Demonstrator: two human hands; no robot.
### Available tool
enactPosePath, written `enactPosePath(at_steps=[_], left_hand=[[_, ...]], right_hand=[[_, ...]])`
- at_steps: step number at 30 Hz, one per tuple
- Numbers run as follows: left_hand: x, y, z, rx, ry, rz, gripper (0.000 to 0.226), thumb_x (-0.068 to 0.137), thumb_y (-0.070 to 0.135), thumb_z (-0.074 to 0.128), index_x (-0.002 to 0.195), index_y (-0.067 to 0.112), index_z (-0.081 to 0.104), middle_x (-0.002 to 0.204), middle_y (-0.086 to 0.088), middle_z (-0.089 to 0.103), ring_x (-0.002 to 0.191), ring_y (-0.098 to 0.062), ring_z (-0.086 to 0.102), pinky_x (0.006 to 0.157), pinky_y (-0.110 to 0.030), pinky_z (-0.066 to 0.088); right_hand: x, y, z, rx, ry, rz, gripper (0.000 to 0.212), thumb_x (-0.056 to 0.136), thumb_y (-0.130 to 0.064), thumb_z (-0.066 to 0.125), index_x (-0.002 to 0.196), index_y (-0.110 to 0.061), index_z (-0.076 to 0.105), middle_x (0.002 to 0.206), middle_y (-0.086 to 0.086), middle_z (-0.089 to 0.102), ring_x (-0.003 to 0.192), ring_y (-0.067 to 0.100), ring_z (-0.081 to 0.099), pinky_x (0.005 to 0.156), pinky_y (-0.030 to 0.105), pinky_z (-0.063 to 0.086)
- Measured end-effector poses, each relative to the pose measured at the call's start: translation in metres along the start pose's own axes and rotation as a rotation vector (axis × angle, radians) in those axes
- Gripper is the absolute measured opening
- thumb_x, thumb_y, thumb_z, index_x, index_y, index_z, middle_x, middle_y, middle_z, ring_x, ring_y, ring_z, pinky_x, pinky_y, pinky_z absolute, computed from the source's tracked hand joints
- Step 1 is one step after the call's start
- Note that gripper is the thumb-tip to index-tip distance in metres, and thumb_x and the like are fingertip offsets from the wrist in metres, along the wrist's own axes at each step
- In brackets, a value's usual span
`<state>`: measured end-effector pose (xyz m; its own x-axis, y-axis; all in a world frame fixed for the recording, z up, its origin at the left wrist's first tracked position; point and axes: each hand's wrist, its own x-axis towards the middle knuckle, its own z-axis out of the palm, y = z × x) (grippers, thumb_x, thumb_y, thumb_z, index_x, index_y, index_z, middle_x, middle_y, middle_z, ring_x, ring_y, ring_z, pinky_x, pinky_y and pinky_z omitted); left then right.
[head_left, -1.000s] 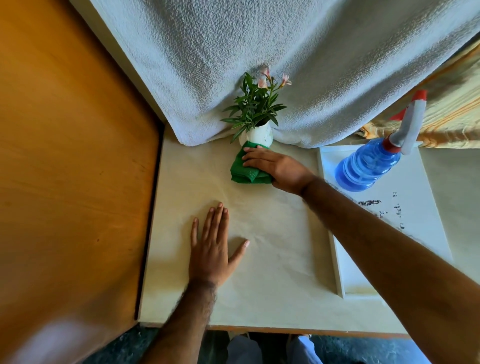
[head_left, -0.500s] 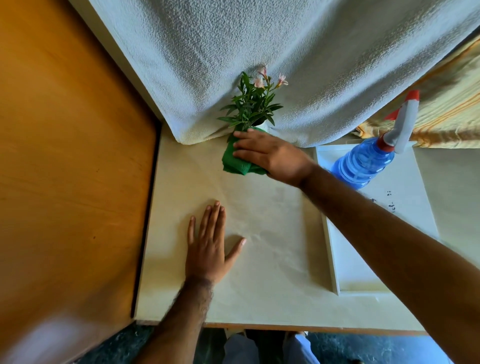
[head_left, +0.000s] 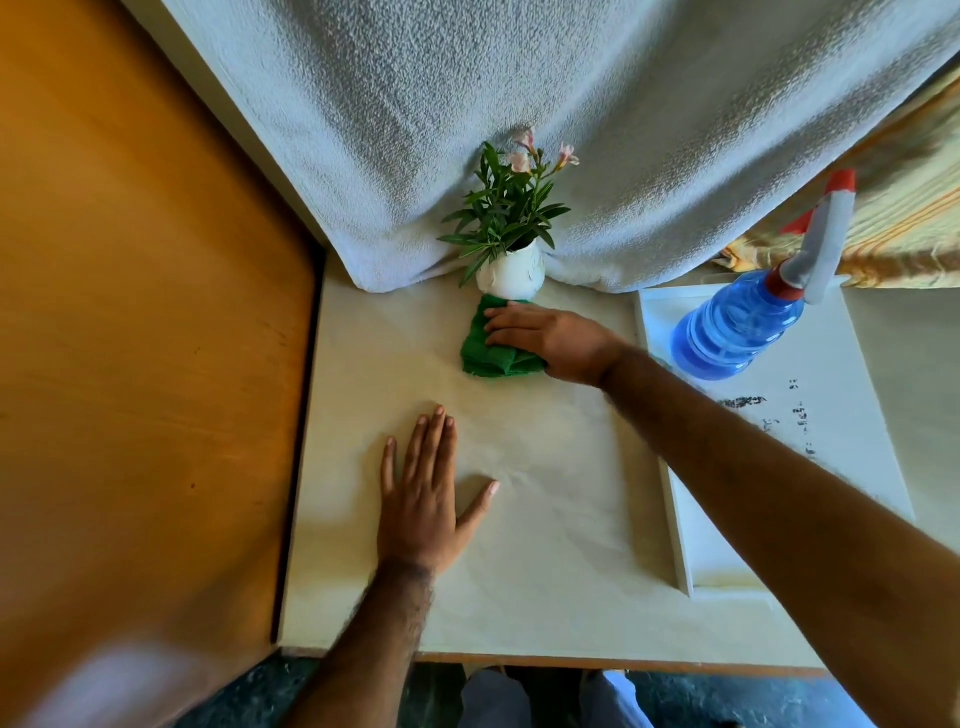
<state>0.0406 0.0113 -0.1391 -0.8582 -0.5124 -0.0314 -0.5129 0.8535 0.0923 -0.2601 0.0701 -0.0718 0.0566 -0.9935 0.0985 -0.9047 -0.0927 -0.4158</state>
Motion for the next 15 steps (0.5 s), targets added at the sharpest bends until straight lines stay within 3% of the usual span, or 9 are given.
enactPosePath(at_steps=[5, 10, 15], left_hand=[[-0.001, -0.001, 0.001, -0.010, 0.016, 0.004, 0.095, 0.098, 0.076, 0.034, 0.167, 0.013, 0.020, 0.177, -0.005, 0.019, 0.163, -0.023, 0.023, 0.129, -0.061, 0.024], [0.000, -0.001, 0.001, -0.019, 0.009, 0.006, 0.094, 0.099, 0.077, 0.032, 0.168, 0.015, 0.018, 0.178, -0.004, 0.017, 0.163, -0.023, 0.022, 0.129, -0.060, 0.023], [-0.001, -0.002, 0.002, 0.008, -0.003, 0.005, 0.096, 0.098, 0.080, 0.026, 0.169, 0.016, 0.012, 0.178, -0.004, 0.014, 0.164, -0.023, 0.018, 0.131, -0.059, 0.020]], right_hand=[[-0.007, -0.022, 0.013, 0.033, 0.139, -0.002, 0.038, 0.084, 0.020, 0.062, 0.120, 0.009, 0.067, 0.130, 0.026, 0.065, 0.132, 0.045, 0.053, 0.110, 0.059, 0.043], [-0.013, -0.013, -0.002, -0.108, 0.381, -0.092, 0.023, 0.098, 0.000, 0.063, 0.120, 0.005, 0.069, 0.130, 0.023, 0.067, 0.133, 0.042, 0.053, 0.114, 0.056, 0.040], [-0.012, 0.009, -0.020, -0.188, 0.313, -0.108, 0.023, 0.094, 0.004, 0.068, 0.117, 0.004, 0.071, 0.131, 0.024, 0.066, 0.134, 0.043, 0.052, 0.108, 0.058, 0.046]])
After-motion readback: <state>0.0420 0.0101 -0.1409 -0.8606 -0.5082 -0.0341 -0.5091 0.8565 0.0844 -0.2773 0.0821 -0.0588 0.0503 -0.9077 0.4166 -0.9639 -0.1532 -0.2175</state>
